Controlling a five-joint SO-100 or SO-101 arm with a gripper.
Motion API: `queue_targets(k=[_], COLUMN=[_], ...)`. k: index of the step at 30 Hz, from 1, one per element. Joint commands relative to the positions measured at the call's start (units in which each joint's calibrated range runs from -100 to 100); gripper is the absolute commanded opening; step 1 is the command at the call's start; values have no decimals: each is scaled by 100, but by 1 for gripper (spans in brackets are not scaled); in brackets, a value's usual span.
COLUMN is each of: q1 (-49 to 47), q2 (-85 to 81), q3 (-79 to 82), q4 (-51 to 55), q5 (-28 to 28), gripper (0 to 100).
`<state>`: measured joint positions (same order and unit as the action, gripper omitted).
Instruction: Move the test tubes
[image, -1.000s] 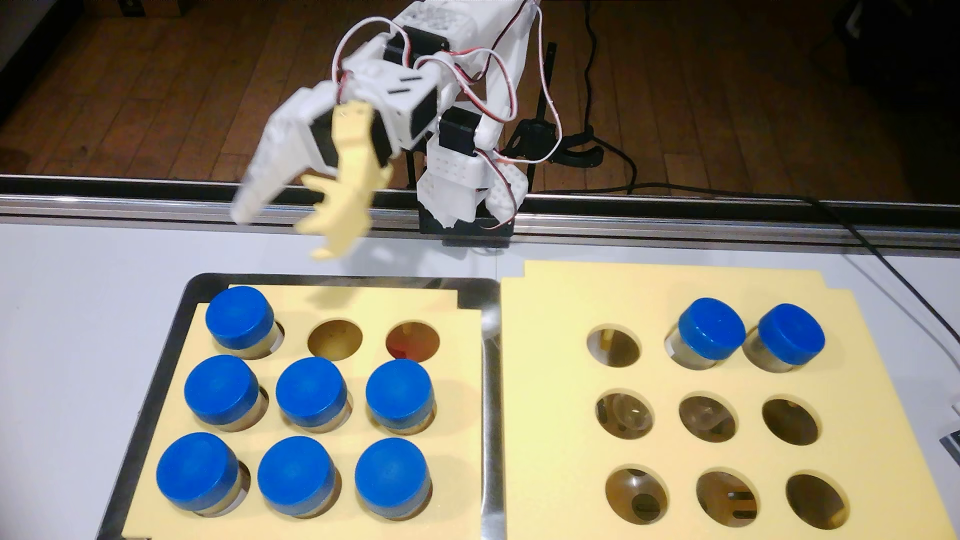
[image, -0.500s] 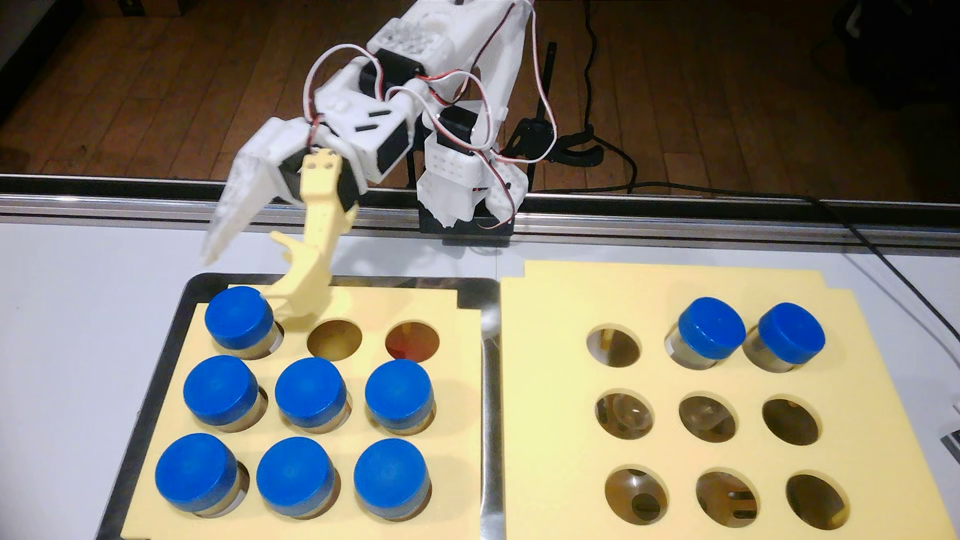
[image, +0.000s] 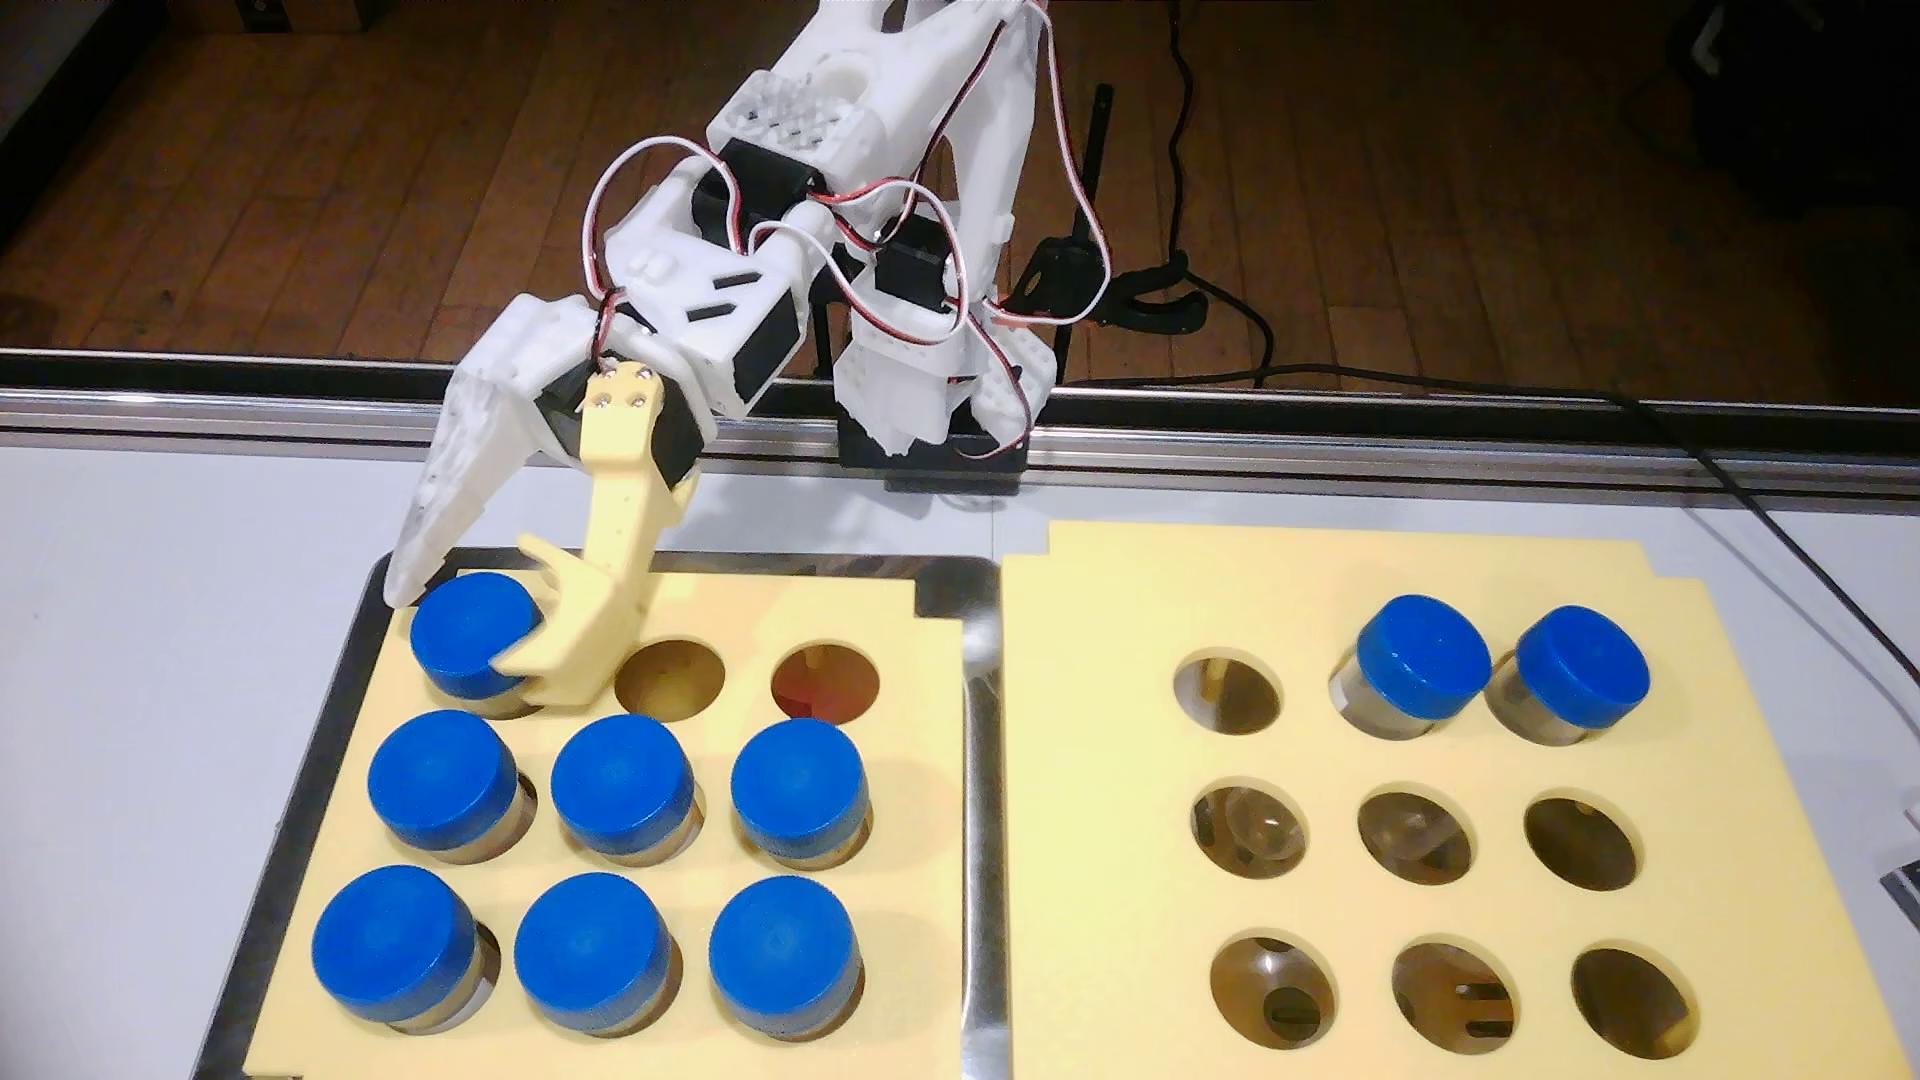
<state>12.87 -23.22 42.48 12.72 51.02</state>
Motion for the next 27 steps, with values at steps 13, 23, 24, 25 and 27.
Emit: queue_targets(k=[13,23,24,25,27], q1=[-179,-75,-90,-164,-794], q2=[-140,-913,-982,-1043,-1226], q3=[-1602,-4552,-4670,-4734,-4689], q4=[1184,2969,2969,2969,2969], q5=[34,-18,-18,-18,-181], gripper=[10,10,10,10,10])
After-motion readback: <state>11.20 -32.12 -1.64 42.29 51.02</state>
